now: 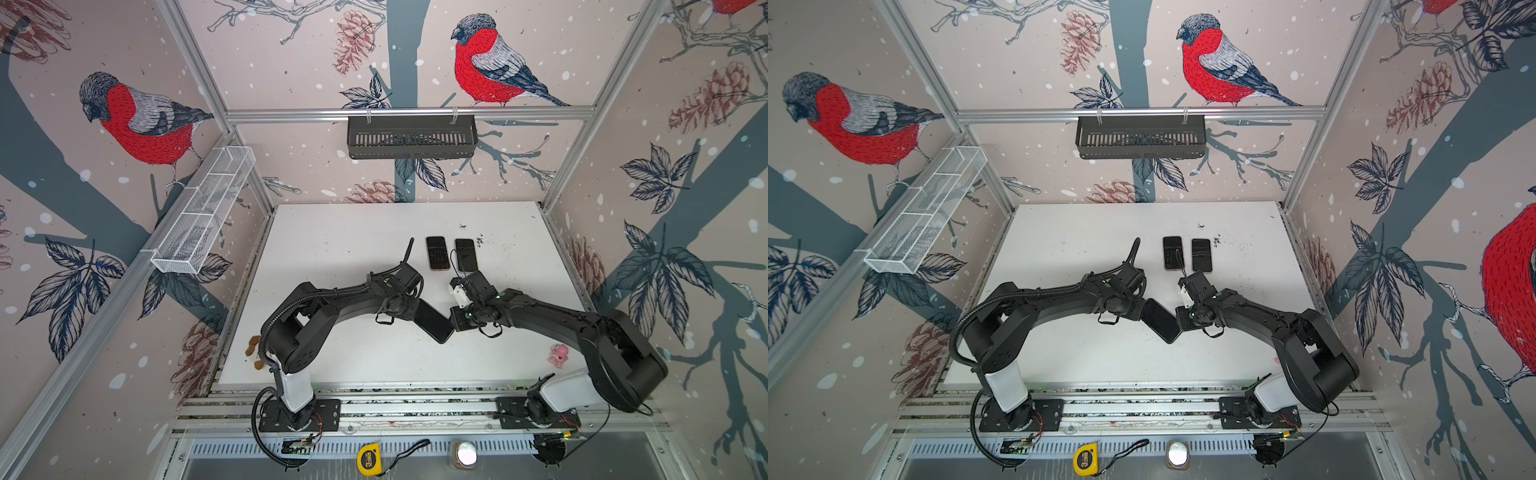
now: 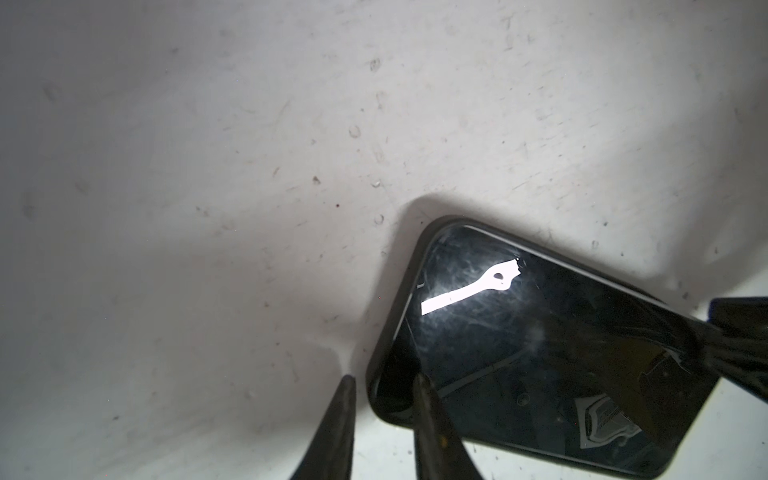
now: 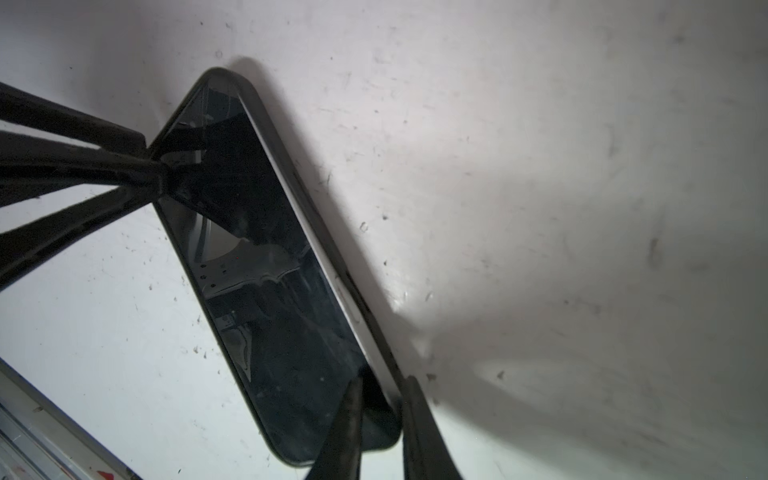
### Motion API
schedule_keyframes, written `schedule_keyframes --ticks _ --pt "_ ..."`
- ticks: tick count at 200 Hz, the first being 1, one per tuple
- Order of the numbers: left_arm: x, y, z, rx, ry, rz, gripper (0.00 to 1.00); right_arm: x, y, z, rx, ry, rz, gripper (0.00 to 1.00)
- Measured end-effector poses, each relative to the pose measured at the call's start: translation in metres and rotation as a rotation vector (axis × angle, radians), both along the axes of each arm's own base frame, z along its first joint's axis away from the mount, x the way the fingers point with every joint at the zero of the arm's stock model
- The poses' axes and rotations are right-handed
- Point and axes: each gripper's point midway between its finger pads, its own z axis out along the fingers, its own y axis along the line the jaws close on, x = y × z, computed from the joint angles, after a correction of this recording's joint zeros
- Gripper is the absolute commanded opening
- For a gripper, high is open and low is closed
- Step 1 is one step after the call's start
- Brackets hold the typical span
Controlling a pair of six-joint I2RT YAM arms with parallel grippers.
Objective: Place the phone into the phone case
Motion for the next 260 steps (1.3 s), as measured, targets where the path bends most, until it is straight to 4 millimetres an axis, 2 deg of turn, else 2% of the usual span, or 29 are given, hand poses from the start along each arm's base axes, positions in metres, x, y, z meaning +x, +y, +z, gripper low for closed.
schedule_keyframes --ticks 96,145,214,242,260 --pt "-0.001 -0.002 0.0 -0.012 -0.005 -0.005 0.26 -0.007 0.0 0.0 -0.098 0.019 0.005 0.22" --pt "0.0 -0.003 0.0 -0.011 -0.008 -0.011 0.26 -0.01 -0.004 0.001 -0.119 0.035 0.002 0.17" --pt "0.0 -0.003 0.001 -0.01 -0.007 -0.012 0.25 -0.016 -0.006 -0.001 -0.14 0.058 0.017 0.15" --pt "-0.001 -0.002 0.001 -0.006 -0.004 -0.012 0.26 -0.017 -0.006 -0.004 -0.157 0.068 0.019 0.07" --pt "-0.002 -0.001 0.0 -0.002 0.0 -0.012 0.26 -0.018 -0.008 -0.005 -0.172 0.075 0.019 0.06"
